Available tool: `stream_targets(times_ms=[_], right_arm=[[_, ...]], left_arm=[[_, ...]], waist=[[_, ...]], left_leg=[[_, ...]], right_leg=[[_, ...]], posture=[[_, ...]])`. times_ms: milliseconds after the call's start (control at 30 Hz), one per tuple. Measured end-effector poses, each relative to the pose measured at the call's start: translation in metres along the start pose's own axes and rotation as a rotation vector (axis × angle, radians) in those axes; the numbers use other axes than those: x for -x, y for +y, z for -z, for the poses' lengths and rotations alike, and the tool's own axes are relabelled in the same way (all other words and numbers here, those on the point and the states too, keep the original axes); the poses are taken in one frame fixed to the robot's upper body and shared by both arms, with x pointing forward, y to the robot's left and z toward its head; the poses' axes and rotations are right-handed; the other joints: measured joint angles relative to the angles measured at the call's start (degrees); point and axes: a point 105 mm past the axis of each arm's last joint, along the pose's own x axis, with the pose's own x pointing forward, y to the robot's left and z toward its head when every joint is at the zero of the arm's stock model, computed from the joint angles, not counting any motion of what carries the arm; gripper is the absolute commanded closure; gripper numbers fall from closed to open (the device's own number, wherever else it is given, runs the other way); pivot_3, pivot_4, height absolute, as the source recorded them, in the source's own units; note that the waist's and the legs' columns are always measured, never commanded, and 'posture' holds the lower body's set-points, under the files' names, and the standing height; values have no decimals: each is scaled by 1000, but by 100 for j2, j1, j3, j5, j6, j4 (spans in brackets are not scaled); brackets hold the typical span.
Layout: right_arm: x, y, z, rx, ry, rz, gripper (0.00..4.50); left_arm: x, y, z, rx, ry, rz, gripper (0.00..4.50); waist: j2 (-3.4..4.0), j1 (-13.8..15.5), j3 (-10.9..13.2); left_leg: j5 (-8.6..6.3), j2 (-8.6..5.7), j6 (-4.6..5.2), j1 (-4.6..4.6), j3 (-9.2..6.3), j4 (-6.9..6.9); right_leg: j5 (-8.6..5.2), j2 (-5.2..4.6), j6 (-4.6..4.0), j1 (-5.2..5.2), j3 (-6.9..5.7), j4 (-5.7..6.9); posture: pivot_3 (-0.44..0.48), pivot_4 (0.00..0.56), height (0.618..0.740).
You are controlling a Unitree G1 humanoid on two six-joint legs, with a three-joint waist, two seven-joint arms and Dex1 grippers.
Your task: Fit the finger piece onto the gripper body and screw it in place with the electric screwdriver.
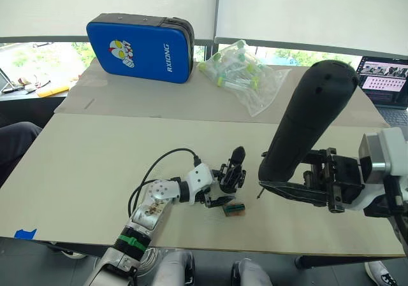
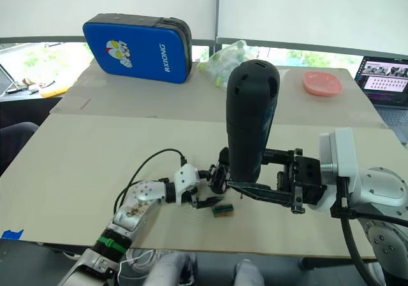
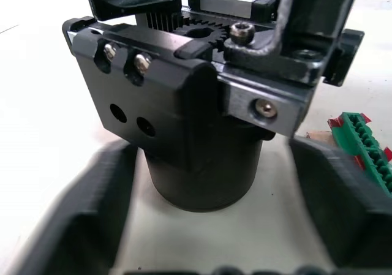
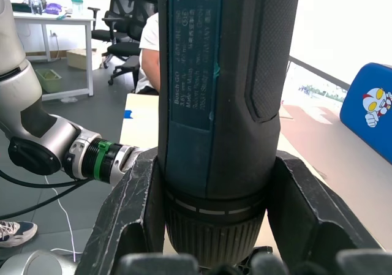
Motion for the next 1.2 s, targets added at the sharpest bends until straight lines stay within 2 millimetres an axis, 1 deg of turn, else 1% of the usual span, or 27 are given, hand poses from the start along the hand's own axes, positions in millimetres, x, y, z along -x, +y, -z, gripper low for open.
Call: stream_targets(times_ms=[333, 600, 733, 867, 900, 933, 967, 1033, 1200], right_arm=[[0, -1, 2, 4, 2, 14, 2593], [0, -1, 3, 0, 4, 13, 2593], [1, 0, 4, -8, 8, 16, 2593], [2, 0, 4, -9, 11, 18, 2593], [2, 1, 4, -9, 12, 18, 2593], [2, 1, 4, -7, 12, 18, 2593], [2, 1, 4, -6, 12, 16, 2593], [2, 2, 3, -4, 12, 16, 2593], [2, 2, 3, -4, 13, 18, 2593]], left_arm=[[-1, 1, 1, -22, 11, 33, 2217], [-3, 16, 0, -92, 34, 162, 2216], [-4, 21, 1, -114, 42, 193, 2216], [-5, 24, 2, -100, 42, 198, 2216], [-5, 24, 3, -93, 41, 197, 1716], [-5, 25, 3, -87, 40, 194, 1110], [-5, 26, 4, -82, 46, 189, 852], [-4, 29, 4, -80, 48, 177, 33], [0, 30, 4, -79, 35, 157, 33]], waist=[[0, 12, 0], [-1, -9, 0], [-1, -32, 0], [-1, -41, 0], [-1, -42, 0], [-1, -45, 0], [-1, -47, 0], [-1, -54, 0], [-1, -65, 0]], left_leg=[[-5, -32, 12, 0, 0, 0], [-3, -34, 16, -1, 1, 0], [-2, -33, 17, 0, 0, 1], [0, -33, 20, 1, 0, 2], [0, -33, 21, 1, 0, 2], [0, -33, 21, 1, 0, 2], [0, -33, 21, 1, 0, 2], [0, -33, 21, 2, 0, 2], [1, -31, 22, 2, 0, 0]], right_leg=[[-3, -32, 10, 4, -2, 0], [4, -33, 21, 4, -3, 0], [5, -32, 22, 5, -3, 1], [5, -33, 22, 7, -2, 1], [5, -33, 22, 7, -2, 1], [5, -34, 22, 7, -2, 1], [5, -34, 23, 7, -2, 0], [5, -33, 23, 6, -2, 1], [9, -31, 32, 5, -2, 2]], posture=[[0, 150, 740], [0, 150, 740], [0, 150, 740], [0, 150, 740], [0, 150, 740], [0, 150, 740], [0, 150, 740], [0, 150, 740], [0, 150, 740]])
